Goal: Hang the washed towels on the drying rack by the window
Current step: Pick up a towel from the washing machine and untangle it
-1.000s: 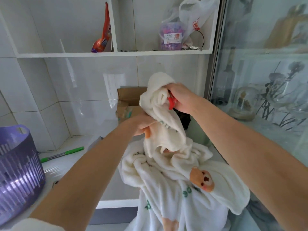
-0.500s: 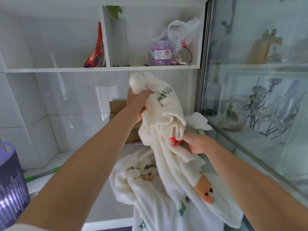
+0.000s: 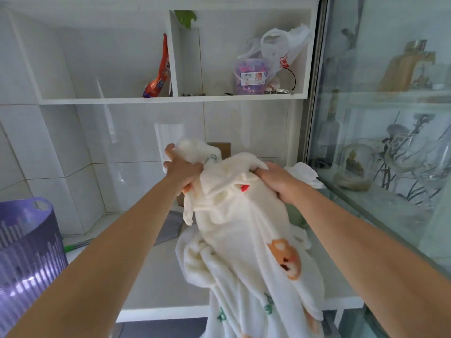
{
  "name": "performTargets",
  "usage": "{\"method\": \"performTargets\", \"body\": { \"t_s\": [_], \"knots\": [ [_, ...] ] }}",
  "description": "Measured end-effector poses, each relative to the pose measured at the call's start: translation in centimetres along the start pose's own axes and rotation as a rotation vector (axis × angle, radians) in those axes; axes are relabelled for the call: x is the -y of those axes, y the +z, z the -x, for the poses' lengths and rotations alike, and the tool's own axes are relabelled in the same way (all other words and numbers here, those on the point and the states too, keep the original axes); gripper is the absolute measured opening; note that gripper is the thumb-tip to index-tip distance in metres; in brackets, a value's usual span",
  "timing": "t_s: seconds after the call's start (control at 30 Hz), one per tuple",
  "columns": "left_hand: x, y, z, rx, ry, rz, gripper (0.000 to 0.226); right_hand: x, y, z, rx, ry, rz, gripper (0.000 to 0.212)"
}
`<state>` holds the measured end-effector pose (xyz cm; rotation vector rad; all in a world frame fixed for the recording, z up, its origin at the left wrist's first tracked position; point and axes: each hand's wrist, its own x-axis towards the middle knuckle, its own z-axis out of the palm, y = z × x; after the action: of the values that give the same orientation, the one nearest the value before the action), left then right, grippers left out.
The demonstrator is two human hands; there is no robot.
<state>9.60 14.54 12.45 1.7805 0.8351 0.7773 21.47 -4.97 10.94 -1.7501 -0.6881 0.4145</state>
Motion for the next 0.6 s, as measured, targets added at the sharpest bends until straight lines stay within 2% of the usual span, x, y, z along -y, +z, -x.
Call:
{"method": "performTargets", "body": {
  "t_s": [0.07, 0.13, 0.2, 0.23, 0.3, 0.33, 0.4, 0.47, 0.5, 0.57, 0.6],
  "knots": [
    [0.6, -0.6, 0.8, 0.174, 0.057, -0.122, 0.101, 2.3, 1.3, 0.2, -0.019, -0.095, -0.08, 0.014],
    [1.0, -1.2, 1.9, 0.503, 0.072, -0.119, 0.102, 4.8, 2.8, 0.6, -0.024, -0.168, -0.174, 0.015],
    [1.6, -1.3, 3.3, 0.803, -0.047, -0.005, 0.078, 7.1, 4.2, 1.2, 0.034, -0.211, -0.277, 0.022],
    [2.0, -1.0, 3.9, 0.877, -0.106, 0.077, 0.059, 7.9, 4.8, 1.5, 0.071, -0.236, -0.308, 0.023],
    [2.6, 0.1, 5.5, 0.895, -0.159, 0.273, 0.019, 9.2, 5.8, 2.4, 0.136, -0.311, -0.267, 0.017],
    [2.6, 0.9, 6.3, 0.869, -0.165, 0.348, 0.009, 9.7, 6.1, 2.9, 0.164, -0.351, -0.193, 0.015],
    [2.2, 2.3, 7.8, 0.792, -0.17, 0.389, 0.023, 10.2, 6.3, 3.7, 0.194, -0.401, -0.002, 0.021],
    [2.2, 3.3, 8.8, 0.715, -0.181, 0.41, 0.041, 10.1, 5.9, 4.2, 0.156, -0.409, 0.256, 0.038],
    [2.2, 3.8, 9.1, 0.661, -0.185, 0.44, 0.041, 10.0, 5.4, 4.4, 0.118, -0.402, 0.379, 0.049],
    [1.9, 4.3, 9.8, 0.541, -0.198, 0.43, 0.025, 9.3, 4.7, 5.1, 0.016, -0.368, 0.574, 0.065],
    [1.7, 4.4, 10.0, 0.483, -0.208, 0.435, 0.025, 9.0, 4.4, 5.3, -0.062, -0.337, 0.637, 0.07]
  ]
}}
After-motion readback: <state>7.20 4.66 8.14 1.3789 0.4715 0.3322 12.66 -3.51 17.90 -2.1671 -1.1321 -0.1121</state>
